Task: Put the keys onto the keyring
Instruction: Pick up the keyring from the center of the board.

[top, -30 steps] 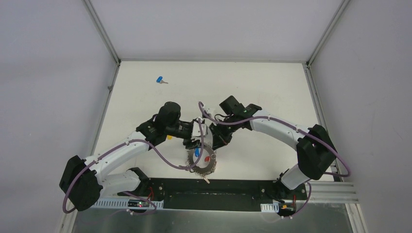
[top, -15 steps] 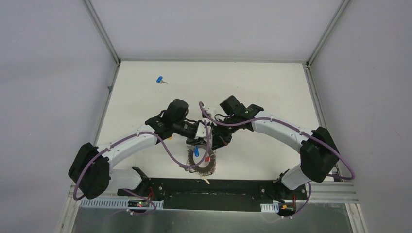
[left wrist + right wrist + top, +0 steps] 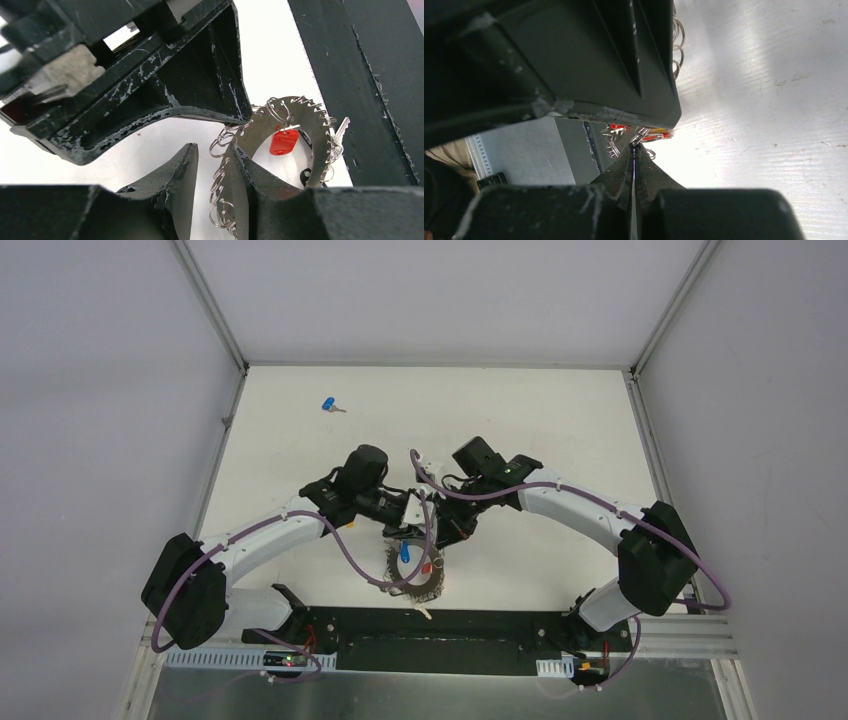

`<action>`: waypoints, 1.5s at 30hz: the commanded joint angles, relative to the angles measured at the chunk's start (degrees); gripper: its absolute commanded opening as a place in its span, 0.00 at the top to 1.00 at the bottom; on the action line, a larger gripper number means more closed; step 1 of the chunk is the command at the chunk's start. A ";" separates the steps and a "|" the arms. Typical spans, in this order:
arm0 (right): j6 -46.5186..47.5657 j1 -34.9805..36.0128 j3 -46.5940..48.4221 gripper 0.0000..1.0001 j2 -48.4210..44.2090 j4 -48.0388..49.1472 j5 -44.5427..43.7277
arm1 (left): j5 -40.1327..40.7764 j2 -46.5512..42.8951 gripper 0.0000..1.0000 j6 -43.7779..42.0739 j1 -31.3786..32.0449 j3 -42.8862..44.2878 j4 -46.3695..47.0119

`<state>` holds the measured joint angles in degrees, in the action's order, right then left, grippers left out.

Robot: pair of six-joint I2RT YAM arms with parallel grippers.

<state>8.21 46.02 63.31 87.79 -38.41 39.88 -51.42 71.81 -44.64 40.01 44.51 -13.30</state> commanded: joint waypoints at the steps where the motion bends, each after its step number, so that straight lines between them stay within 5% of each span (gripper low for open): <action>1: 0.18 0.30 2.30 1.00 -2.19 1.53 0.88 | -3.36 0.35 0.69 -2.36 -0.63 0.91 -0.30; 10: 0.05 0.31 2.33 1.00 -2.36 1.63 0.46 | -4.08 1.72 0.72 -3.21 -0.55 2.22 -2.63; 22: 0.06 0.28 2.17 1.00 -1.74 1.58 0.20 | -1.96 0.00 1.00 -2.40 -0.55 2.34 -2.69; 29: -0.15 0.28 1.73 1.00 -2.18 1.52 -0.55 | 1.93 -2.47 1.00 2.01 -0.55 0.91 -1.44; 45: -2.65 0.28 0.81 1.00 -2.86 3.70 -2.76 | 13.08 -16.39 1.00 24.08 -0.55 -13.96 22.47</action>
<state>6.61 46.06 63.31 87.77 -36.86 37.78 -41.43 58.59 -28.21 40.01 32.84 -1.98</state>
